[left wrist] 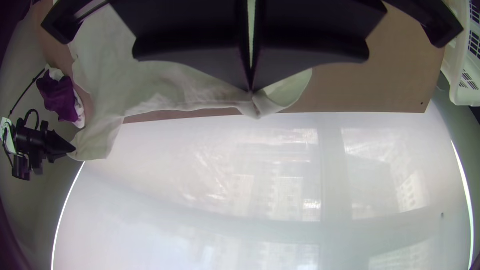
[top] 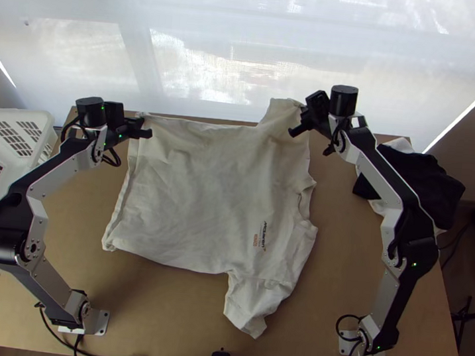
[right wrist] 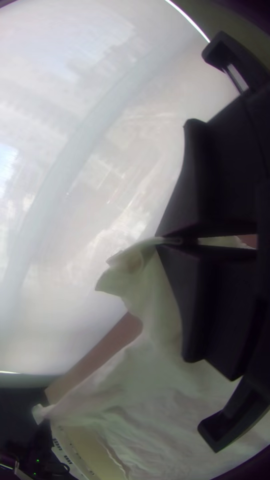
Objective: Fold the t-shirt
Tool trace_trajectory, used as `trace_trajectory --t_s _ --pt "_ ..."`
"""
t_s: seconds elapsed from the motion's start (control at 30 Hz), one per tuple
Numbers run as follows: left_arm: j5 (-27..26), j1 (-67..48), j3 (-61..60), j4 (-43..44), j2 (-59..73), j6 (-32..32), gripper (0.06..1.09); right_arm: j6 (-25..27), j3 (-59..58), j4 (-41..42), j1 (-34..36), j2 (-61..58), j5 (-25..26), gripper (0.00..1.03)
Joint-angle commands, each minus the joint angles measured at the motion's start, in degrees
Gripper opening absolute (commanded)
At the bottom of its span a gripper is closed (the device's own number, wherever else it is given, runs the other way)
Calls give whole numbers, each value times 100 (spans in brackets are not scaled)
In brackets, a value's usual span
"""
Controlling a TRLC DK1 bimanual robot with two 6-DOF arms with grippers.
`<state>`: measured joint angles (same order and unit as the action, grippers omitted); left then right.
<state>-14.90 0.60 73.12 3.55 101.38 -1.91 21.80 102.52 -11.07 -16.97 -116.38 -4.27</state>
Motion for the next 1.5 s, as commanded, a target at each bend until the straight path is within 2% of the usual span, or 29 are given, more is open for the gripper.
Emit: trace_trajectory --t_s 0.0,0.7,1.13,1.47 --pt "22 19 -562 32 -426 51 9 52 -1340 413 -105 643 32 3" --pt "13 274 -1415 -171 -1376 218 9 8 -3168 606 -43 2163 23 3" --pt "22 230 -1749 -127 -1481 297 9 -132 -4486 606 -588 3104 23 3" --pt "22 230 -2030 -118 -1551 323 9 -150 -5058 597 -755 3385 14 3"
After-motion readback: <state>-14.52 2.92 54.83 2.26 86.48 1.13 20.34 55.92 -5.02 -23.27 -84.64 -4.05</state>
